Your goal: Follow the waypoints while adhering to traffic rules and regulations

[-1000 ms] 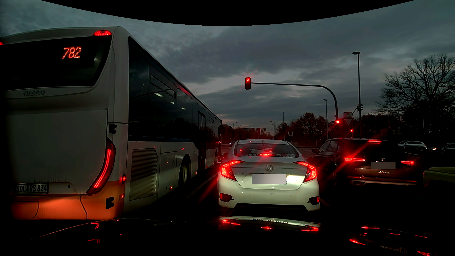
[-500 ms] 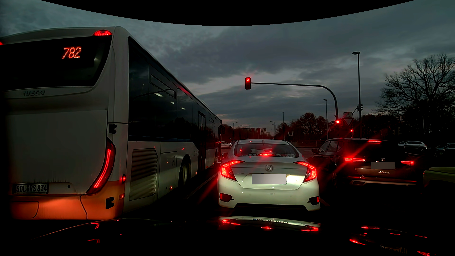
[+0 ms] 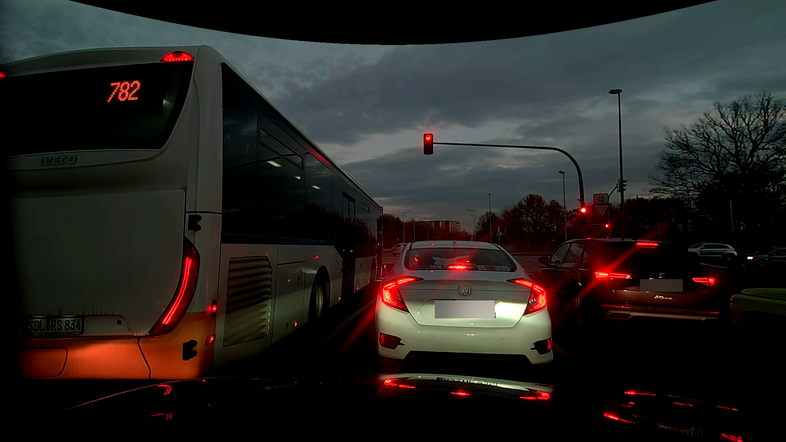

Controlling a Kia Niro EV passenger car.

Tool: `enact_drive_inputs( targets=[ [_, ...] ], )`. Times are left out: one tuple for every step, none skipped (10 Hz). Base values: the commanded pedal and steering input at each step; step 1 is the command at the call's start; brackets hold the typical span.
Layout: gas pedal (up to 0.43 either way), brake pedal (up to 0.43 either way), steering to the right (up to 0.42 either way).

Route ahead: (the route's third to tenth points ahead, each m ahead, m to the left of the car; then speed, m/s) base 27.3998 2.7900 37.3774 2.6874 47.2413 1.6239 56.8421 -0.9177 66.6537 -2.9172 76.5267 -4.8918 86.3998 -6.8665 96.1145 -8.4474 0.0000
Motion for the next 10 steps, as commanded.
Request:
enact_drive_inputs(
  targets=[
    [0.0, 0.366, 0.014],
    [0.0, 0.366, 0.014],
    [0.0, 0.366, 0.013],
    [0.0, 0.366, 0.014],
    [0.0, 0.36, 0.014],
    [0.0, 0.366, 0.013],
    [0.0, 0.366, 0.013],
    [0.0, 0.366, 0.013],
    [0.0, 0.366, 0.013],
    [0.0, 0.366, 0.013]
  ],
)
